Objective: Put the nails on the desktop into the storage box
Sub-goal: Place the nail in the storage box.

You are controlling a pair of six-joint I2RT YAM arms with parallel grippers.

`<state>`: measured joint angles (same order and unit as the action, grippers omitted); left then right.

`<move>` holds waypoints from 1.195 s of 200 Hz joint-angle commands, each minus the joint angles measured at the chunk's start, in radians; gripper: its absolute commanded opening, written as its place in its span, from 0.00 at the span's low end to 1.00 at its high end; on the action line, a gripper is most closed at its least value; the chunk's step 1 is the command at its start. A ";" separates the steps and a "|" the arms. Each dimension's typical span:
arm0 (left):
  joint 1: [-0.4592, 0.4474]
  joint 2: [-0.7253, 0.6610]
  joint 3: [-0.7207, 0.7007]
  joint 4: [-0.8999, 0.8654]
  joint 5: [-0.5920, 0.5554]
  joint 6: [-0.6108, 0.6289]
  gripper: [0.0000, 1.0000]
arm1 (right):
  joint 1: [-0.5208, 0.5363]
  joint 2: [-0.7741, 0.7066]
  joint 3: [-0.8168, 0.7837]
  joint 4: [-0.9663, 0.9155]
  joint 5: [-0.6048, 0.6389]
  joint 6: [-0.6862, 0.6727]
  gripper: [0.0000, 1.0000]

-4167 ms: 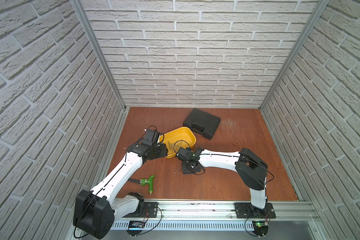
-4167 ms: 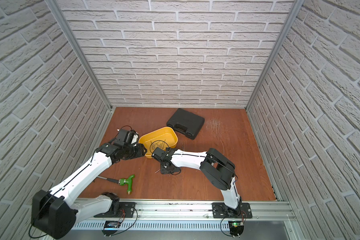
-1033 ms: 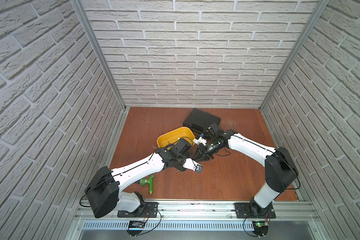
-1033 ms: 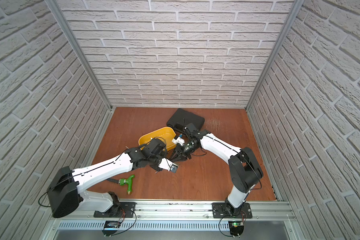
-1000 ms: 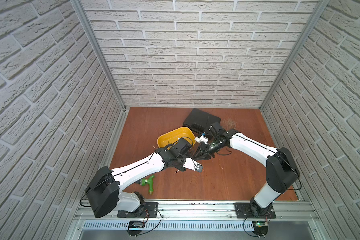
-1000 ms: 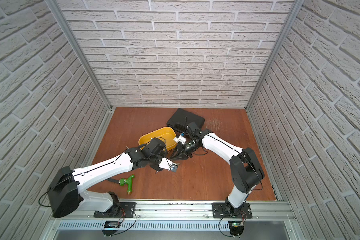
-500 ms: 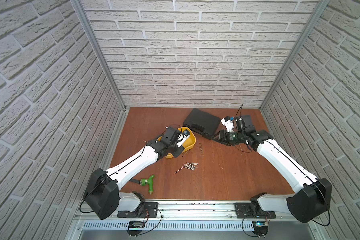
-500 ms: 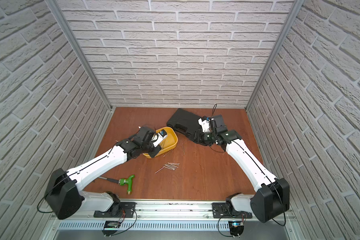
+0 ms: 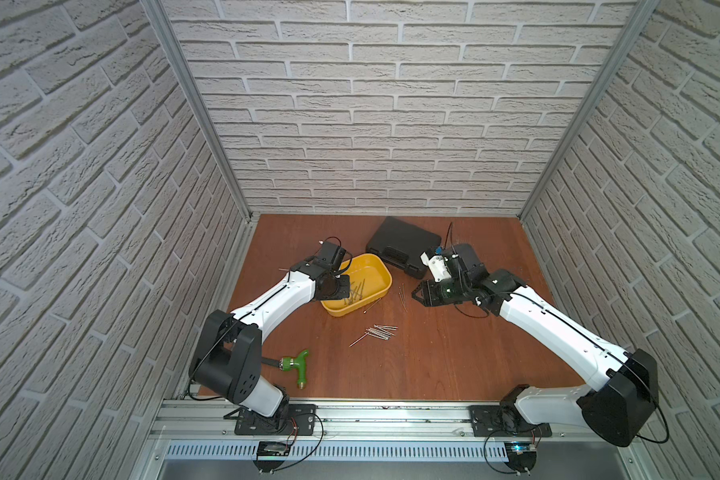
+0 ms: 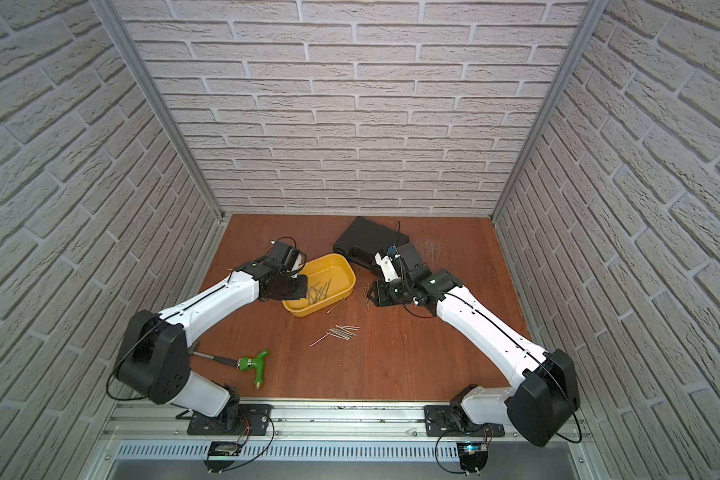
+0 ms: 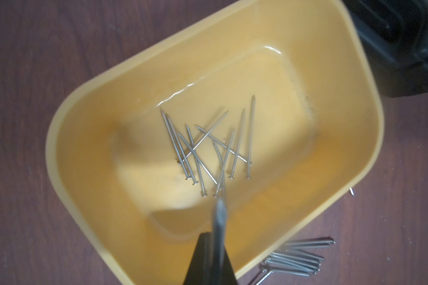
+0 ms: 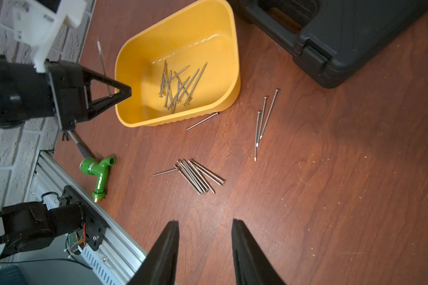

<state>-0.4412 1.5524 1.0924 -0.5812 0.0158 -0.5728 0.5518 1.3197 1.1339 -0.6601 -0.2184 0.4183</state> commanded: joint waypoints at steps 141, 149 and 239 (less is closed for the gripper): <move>0.047 0.095 0.041 -0.025 0.031 -0.077 0.40 | 0.213 0.011 -0.162 0.168 0.131 -0.162 0.52; 0.039 0.071 0.040 -0.040 0.023 -0.068 0.43 | 0.215 0.009 -0.166 0.177 0.130 -0.168 0.52; -0.217 -0.163 -0.049 -0.193 0.057 0.281 0.55 | 0.216 -0.067 -0.230 0.288 0.185 -0.283 0.51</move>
<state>-0.6243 1.3907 1.1004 -0.7120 0.0296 -0.4320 0.7624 1.3090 0.9260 -0.4629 -0.0525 0.1802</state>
